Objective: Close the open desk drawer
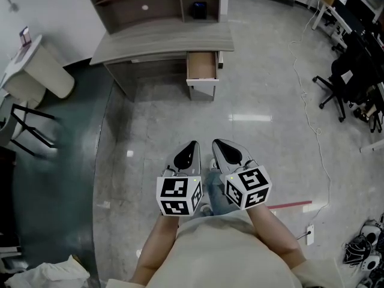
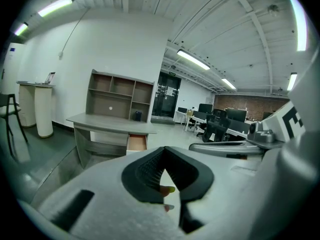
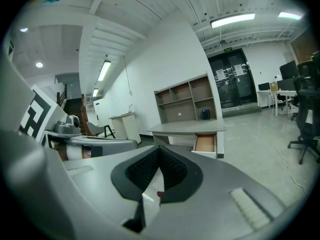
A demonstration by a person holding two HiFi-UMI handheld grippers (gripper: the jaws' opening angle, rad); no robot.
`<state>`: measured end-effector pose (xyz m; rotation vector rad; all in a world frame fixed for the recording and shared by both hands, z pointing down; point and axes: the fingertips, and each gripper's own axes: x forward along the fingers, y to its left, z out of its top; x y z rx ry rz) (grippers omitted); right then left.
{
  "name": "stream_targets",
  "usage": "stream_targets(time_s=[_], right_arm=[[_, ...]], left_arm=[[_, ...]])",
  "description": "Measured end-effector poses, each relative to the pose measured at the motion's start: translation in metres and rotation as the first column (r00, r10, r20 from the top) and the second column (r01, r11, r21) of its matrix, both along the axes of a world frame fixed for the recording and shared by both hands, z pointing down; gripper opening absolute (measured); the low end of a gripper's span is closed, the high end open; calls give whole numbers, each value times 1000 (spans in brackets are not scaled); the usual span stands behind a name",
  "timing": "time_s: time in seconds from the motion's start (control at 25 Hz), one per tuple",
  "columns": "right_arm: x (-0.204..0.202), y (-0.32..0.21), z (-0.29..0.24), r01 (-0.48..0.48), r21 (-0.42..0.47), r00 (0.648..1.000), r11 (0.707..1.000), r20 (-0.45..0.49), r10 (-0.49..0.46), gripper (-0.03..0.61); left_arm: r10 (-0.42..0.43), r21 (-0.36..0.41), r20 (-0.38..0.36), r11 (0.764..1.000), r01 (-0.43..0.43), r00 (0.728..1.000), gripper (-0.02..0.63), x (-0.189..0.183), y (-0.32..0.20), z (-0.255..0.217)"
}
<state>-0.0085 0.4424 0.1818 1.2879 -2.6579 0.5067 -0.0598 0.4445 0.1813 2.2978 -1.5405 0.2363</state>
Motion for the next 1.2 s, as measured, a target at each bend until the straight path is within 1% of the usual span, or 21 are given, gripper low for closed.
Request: stream_targets(time_s=[0.32,0.52,0.8,1.0,1.2], right_arm=[[0,-97,3,17,11,1000,1000,-8,-17,3],[8,-160,-2,26,13,999,1000,-28,-25,3],[14,-239,2,44,-14,999,999,-29,-45,3],[19,-282,10,67,-28,997,997,-24,-68,3],[26,-313,19,72,-34,997,997,-18,-73,3]], left_arm=[[-23,4,18,1000,23,1000,3,-4,-89,4],[-33,6,20,999,33,999,3,2,-152,-3],[-38,-7,14,999,38,999,3,9,-229,1],[-55,-16,13,998,55,998,3,13,-273,9],[-64,-18,16,998,64,998,3,16,-300,18]])
